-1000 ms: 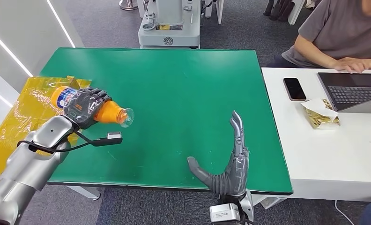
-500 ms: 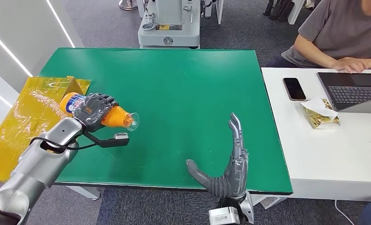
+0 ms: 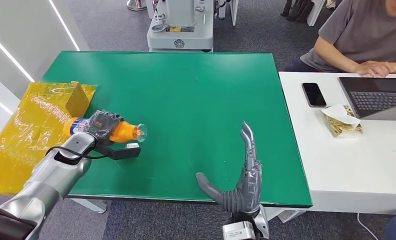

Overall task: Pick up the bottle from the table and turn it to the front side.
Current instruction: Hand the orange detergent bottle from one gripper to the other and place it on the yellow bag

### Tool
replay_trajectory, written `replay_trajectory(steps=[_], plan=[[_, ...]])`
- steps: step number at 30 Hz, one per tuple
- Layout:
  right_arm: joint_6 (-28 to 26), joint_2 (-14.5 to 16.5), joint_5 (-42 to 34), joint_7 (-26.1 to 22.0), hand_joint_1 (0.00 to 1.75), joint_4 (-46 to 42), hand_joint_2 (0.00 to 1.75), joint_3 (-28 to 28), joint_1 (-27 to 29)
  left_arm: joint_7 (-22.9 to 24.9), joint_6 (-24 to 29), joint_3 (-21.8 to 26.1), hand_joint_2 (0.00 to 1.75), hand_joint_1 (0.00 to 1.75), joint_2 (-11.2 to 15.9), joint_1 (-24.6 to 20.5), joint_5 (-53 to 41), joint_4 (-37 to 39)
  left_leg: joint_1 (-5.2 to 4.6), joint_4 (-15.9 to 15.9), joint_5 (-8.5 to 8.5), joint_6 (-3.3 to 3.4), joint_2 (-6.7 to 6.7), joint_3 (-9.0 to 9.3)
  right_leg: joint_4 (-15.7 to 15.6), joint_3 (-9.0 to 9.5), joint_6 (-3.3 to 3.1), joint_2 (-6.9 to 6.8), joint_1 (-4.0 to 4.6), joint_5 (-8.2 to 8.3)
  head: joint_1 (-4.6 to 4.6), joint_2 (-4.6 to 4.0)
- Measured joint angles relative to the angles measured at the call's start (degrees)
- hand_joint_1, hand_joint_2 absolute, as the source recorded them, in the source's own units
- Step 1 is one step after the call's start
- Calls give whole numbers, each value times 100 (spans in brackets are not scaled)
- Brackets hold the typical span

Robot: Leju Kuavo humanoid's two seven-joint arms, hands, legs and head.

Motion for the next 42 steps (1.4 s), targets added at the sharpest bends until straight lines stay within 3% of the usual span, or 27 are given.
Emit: replay_trajectory(steps=[11, 30, 31, 32, 35, 36, 42], plan=[[1, 4, 198, 162, 0, 90, 175, 74, 8, 472, -82, 0, 175, 175, 322, -27, -175, 437, 0, -1, 1, -2, -2, -1, 1, -2, 0, -2, 1, -1, 0, 0], [1, 4, 299, 251, 0, 88, 175, 107, 27, 493, 32, 2, 175, 175, 354, -25, -247, 538, 1, -1, 1, -2, -2, -2, 1, -2, 0, -1, 1, 0, 1, 0], [1, 4, 301, 273, 0, 88, 175, 107, 31, 528, 39, 2, 175, 168, 352, -25, -291, 538, 1, -1, 1, -2, -2, -2, 1, -2, 0, -1, 1, 0, 1, 0], [1, 4, 301, 294, 0, 88, 175, 107, 36, 580, 42, 2, 175, 149, 349, -22, -333, 539, 1, -1, 1, -2, -2, -2, 0, -2, 0, -1, 1, 0, 1, 0], [1, 4, 298, 324, 0, 88, 175, 108, 49, 779, 90, 2, 175, 24, 325, 6, -419, 543, 0, -1, 1, -2, -2, -2, 0, -2, 0, -1, 0, 0, 1, 0], [1, 4, 290, 324, 0, 88, 175, 108, 49, 838, 135, 2, 175, 0, 310, 26, -436, 545, 0, -1, 1, -2, -2, -2, 0, -2, 0, -1, 0, 0, 1, 0], [1, 2, 64, 210, 0, 139, 175, 113, 12, 1152, 461, 18, 175, 0, 187, 157, -531, 547, 0, -1, 1, -2, -2, -4, -1, -2, 0, -2, 0, 0, 1, 0]])
